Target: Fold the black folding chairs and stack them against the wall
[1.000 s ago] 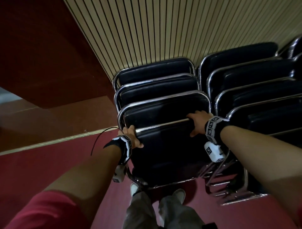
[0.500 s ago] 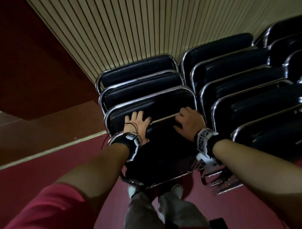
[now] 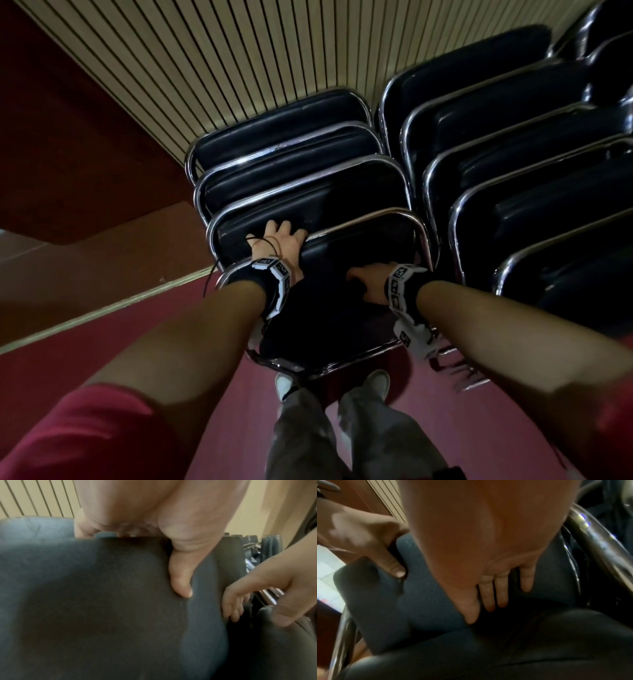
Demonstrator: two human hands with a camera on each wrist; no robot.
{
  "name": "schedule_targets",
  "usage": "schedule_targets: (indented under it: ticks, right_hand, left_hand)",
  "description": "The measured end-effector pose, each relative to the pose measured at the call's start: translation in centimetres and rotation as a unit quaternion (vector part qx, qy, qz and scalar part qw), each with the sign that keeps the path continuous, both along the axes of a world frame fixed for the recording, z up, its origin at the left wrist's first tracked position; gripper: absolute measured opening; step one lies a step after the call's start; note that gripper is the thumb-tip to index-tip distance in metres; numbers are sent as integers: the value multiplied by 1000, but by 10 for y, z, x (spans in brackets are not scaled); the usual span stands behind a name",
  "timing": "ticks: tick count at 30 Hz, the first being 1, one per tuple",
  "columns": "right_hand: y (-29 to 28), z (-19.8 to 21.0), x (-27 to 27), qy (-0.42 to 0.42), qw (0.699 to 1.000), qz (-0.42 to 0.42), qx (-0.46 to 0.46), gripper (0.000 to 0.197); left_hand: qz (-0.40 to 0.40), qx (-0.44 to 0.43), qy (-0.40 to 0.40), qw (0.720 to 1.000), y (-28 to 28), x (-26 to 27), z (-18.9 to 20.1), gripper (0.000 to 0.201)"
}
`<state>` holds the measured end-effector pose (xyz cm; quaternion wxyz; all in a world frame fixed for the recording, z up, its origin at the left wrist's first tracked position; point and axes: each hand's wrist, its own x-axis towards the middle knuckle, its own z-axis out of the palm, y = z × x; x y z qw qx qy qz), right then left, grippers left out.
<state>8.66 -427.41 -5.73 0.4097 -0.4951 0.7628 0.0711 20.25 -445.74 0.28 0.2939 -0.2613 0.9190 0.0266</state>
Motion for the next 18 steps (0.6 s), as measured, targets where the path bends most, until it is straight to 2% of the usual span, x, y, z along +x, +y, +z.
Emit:
schedule_targets:
  ticks: [6,10,13,18]
  right_hand:
    - [2,-9,6,-8,1000,-21,-6,61]
    - [16,-5,20,-33,996,-78,-16,63]
    - [31,14,24,-17,990,-131,-52,65]
    - [62,55,15,25,970,-220,-100,63]
  left_hand:
    - [19,-9,3,1000,6,2,-4,85]
    - [33,-16,14,999,19,12,-6,86]
    - [50,-26,13,998,29,23,-2,91]
    - [38,-45,64,996,43,31,22,63]
